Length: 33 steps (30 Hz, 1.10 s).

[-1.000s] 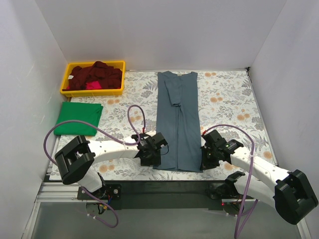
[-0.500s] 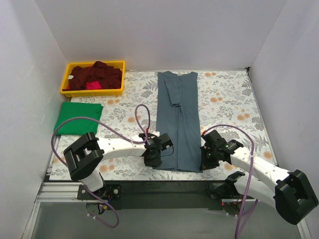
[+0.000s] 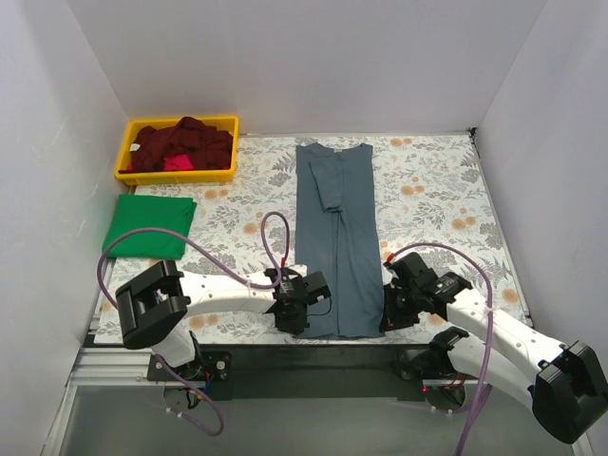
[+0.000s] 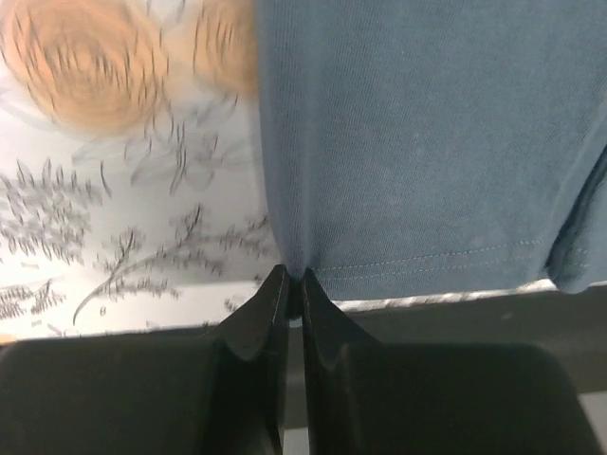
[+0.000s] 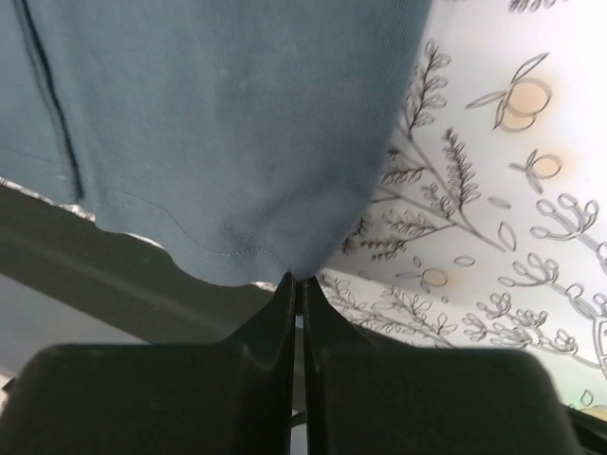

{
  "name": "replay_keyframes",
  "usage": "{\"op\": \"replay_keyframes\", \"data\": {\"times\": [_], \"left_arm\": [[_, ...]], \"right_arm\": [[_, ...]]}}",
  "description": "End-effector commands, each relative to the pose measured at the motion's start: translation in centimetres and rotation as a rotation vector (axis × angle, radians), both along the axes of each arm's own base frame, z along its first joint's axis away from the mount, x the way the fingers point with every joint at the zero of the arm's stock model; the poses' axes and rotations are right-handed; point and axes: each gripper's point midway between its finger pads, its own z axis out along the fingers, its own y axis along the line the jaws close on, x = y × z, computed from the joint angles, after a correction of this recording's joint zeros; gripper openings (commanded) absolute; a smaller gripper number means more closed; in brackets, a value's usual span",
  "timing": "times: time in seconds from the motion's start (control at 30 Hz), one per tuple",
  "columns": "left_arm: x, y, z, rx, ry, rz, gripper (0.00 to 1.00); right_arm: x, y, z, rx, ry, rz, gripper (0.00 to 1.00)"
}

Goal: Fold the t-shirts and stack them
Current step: Fold the tshirt

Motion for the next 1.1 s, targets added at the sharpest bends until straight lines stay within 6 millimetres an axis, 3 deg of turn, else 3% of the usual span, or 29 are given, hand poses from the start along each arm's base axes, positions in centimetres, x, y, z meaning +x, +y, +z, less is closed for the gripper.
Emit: {"op": "replay_keyframes", "data": {"times": [0.0, 0.1, 0.2, 0.3, 0.33, 0.37, 0.43, 0.47, 0.5, 0.6, 0.77, 0.87, 1.07], "left_arm": [[-3.4, 2.4, 0.2, 0.032, 0.102, 0.012, 0.00], [-3.3, 1.0, 1.9, -0.057, 0.092, -0.029, 0.00], [-1.1, -0.3, 3.7, -0.106, 0.046, -0.038, 0.00], [3.4, -1.3, 6.0, -0.169, -0.024, -0.016, 0.00], [5.9, -1.3, 7.2, -0.193, -0.068, 0.002, 0.00], [7.3, -1.4, 7.9, -0.205, -0.098, 0.014, 0.00], [10.8, -0.6, 8.8, -0.213, -0.147, 0.065, 0.00], [12.4, -0.9, 9.3, -0.221, -0.177, 0.054, 0.00], [13.6, -0.9, 9.6, -0.228, -0.198, 0.060, 0.00], [18.0, 0.0, 10.0, -0.224, -0.270, 0.092, 0.00], [22.7, 0.4, 10.4, -0.210, -0.382, 0.111, 0.00], [25.0, 1.0, 9.8, -0.167, -0.433, 0.109, 0.00], [28.0, 0.6, 10.4, -0.160, -0.527, 0.081, 0.00]], "right_arm": [[-1.7, 0.0, 0.5, 0.021, 0.058, 0.015, 0.01], [-1.0, 0.0, 1.3, 0.016, 0.034, 0.015, 0.01], [1.1, 0.6, 2.8, 0.003, -0.033, 0.012, 0.01], [4.2, 1.2, 4.8, -0.038, -0.105, 0.025, 0.01], [5.1, 1.3, 4.8, -0.065, -0.110, 0.036, 0.01], [7.0, 1.9, 6.4, -0.066, -0.169, 0.028, 0.01], [8.9, 2.0, 6.6, -0.108, -0.180, 0.034, 0.01], [10.8, 2.4, 8.1, -0.114, -0.232, 0.036, 0.01], [11.6, 2.5, 8.3, -0.122, -0.245, 0.045, 0.01], [15.5, 2.9, 9.1, -0.173, -0.276, 0.043, 0.01], [20.7, 2.7, 10.6, -0.225, -0.362, 0.025, 0.01], [23.2, 2.8, 10.5, -0.227, -0.386, 0.035, 0.01], [26.1, 2.4, 10.6, -0.214, -0.422, 0.015, 0.01]]}}
